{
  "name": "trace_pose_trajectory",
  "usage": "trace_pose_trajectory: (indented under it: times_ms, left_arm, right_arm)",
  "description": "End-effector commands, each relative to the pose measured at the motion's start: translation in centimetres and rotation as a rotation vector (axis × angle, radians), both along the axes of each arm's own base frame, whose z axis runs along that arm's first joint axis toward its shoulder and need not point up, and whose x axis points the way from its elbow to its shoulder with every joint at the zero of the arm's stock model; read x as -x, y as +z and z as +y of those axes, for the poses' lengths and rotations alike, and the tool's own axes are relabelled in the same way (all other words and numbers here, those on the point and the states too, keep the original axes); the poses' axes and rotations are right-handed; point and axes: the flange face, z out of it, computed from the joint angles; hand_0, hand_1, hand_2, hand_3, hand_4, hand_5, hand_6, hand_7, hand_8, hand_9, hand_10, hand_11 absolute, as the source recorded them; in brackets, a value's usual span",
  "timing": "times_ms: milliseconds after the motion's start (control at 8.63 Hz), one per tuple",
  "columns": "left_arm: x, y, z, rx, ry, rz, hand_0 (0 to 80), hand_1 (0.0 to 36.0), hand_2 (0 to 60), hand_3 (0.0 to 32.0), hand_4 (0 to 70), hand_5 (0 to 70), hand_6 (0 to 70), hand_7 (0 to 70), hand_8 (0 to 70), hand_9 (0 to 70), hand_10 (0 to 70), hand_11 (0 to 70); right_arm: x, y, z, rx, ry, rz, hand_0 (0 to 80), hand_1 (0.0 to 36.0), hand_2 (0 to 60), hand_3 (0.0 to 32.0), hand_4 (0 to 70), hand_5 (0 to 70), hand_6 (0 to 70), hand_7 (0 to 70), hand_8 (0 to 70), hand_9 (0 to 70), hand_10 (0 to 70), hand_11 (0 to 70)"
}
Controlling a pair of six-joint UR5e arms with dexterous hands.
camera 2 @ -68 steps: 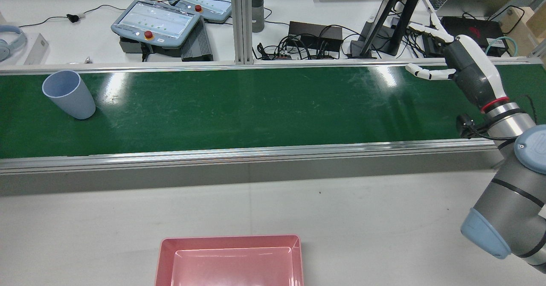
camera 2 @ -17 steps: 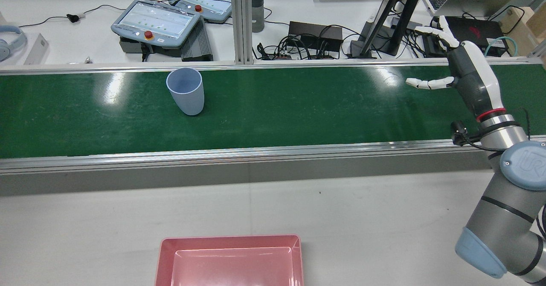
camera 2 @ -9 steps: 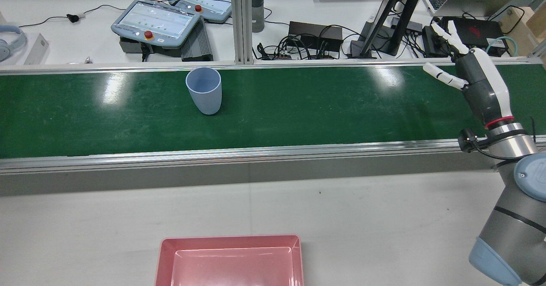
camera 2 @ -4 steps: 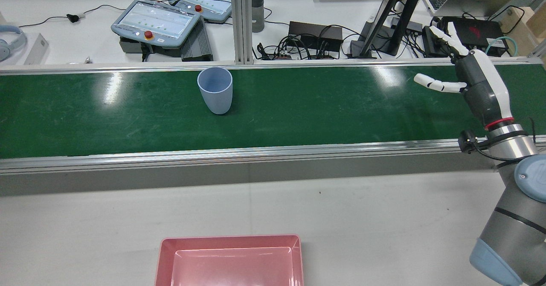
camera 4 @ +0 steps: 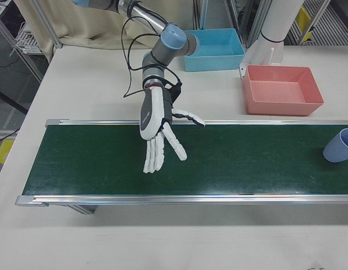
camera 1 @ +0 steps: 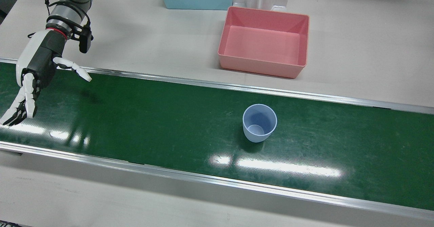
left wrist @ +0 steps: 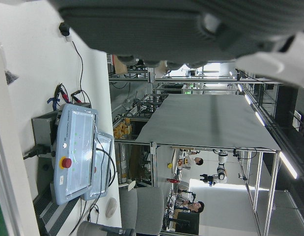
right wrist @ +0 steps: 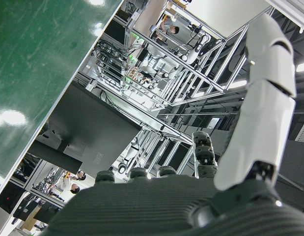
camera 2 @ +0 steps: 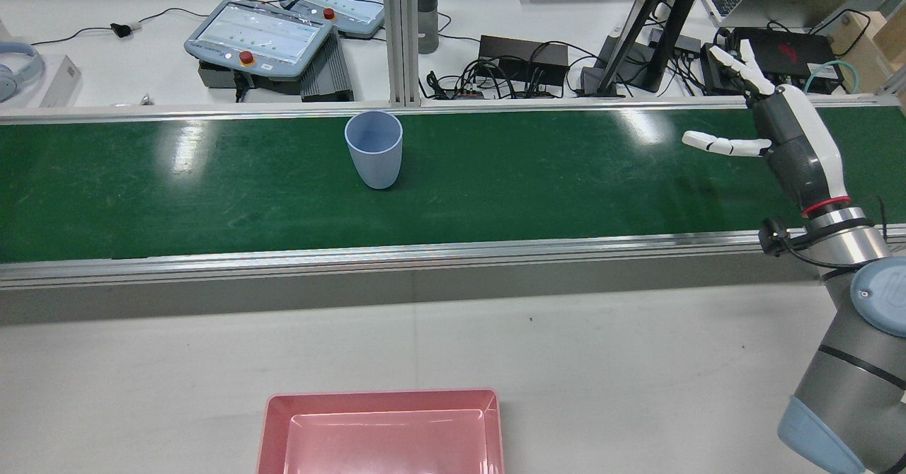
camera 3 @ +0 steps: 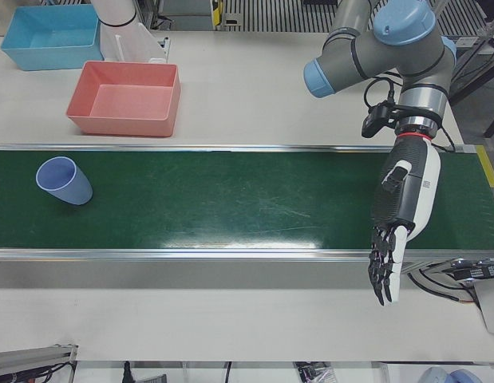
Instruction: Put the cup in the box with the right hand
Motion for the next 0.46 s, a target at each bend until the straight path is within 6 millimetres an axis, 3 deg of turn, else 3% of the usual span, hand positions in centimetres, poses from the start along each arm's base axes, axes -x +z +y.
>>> trace_pose_trajectory:
  times_ms: [0, 116, 348]
  left_arm:
    - [0.01, 0.0, 0.0, 0.0, 0.0, 0.0, 0.0, 0.0, 0.0, 0.0, 0.0, 0.0, 0.0, 0.0, 0.0, 0.0, 0.0, 0.0]
    - [0.01, 0.0, 0.0, 0.0, 0.0, 0.0, 0.0, 0.0, 0.0, 0.0, 0.0, 0.0, 0.0, 0.0, 0.0, 0.0, 0.0, 0.0]
    - [0.01, 0.0, 0.0, 0.0, 0.0, 0.0, 0.0, 0.0, 0.0, 0.0, 0.0, 0.0, 0.0, 0.0, 0.0, 0.0, 0.0, 0.0]
  right_arm:
    - [-0.41, 0.14, 0.06, 0.011, 0.025, 0.008, 47.6, 20.2, 16.9, 0.0, 0.0, 4.9, 0.1, 0.0, 0.0, 1.0, 0.0, 0.0]
    - [-0.5, 0.16, 0.08, 0.013, 0.032, 0.006, 47.7, 20.1, 17.4, 0.0, 0.0, 4.8, 1.5, 0.3, 0.1, 2.0, 0.0, 0.0]
    - [-0.43, 0.23, 0.09, 0.014, 0.033, 0.009, 47.4, 19.0, 17.5, 0.0, 0.0, 4.6, 4.6, 14.3, 2.1, 6.6, 0.0, 0.1]
